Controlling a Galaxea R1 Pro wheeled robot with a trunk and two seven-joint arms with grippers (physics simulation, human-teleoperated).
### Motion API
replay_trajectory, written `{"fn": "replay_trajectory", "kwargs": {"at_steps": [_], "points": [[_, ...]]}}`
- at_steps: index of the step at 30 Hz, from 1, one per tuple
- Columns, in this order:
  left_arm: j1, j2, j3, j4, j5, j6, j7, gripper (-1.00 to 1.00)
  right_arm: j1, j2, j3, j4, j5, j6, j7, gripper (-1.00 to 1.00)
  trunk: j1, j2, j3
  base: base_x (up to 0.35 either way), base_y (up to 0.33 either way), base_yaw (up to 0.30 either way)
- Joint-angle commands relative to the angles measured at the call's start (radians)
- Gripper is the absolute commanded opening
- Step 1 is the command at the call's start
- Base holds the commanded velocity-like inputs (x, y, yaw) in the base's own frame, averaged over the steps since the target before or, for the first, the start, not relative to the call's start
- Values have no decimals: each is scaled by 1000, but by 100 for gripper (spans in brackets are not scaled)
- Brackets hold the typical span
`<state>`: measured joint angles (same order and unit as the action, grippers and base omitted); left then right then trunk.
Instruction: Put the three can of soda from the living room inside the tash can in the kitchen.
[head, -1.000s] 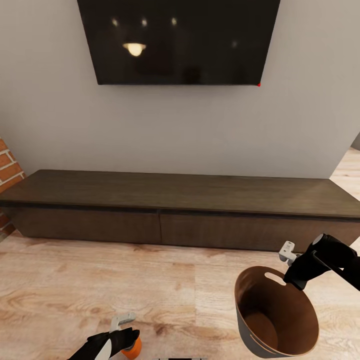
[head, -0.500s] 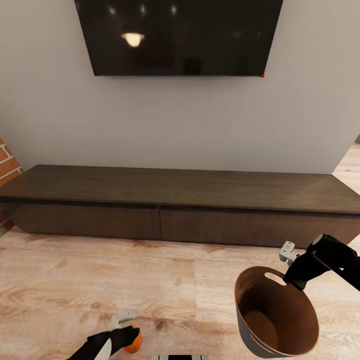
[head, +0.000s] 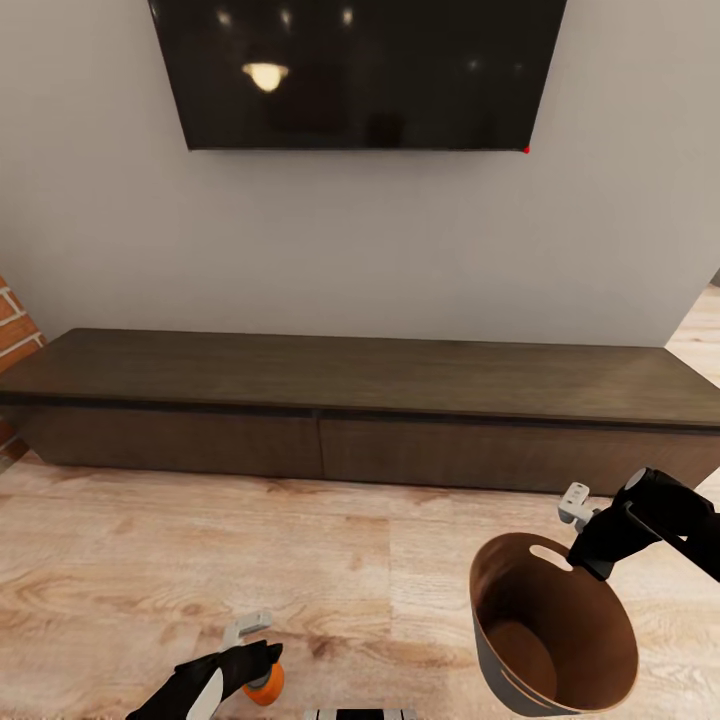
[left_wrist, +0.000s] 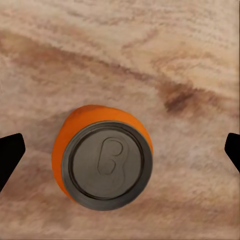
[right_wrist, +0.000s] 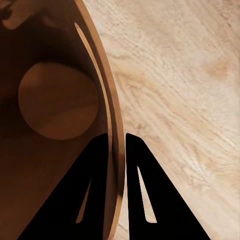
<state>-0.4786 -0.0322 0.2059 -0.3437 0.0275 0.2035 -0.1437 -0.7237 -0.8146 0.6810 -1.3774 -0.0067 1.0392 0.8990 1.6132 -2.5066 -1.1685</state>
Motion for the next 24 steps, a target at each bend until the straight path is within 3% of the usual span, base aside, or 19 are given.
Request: {"fn": "replay_trajectory", "kwargs": {"at_steps": [1, 8, 14, 24], "points": [[0, 0, 0, 0, 0, -1, 0, 100, -1, 0, 0, 0, -11, 8, 5, -100, 0, 0, 0, 0, 0, 0], [0, 0, 0, -1, 0, -28, -4, 100, 0, 1, 0, 0, 33, 8, 19, -100, 0, 0, 0, 0, 0, 0], [0, 1, 0, -1, 0, -34, -6, 100, 0, 2, 0, 0, 43, 8, 42, -100, 0, 0, 0, 0, 0, 0], [0, 2, -1, -1, 0, -35, -7, 100, 0, 2, 0, 0, 45, 8, 48, -100, 4, -2, -39, 0, 0, 0]]}}
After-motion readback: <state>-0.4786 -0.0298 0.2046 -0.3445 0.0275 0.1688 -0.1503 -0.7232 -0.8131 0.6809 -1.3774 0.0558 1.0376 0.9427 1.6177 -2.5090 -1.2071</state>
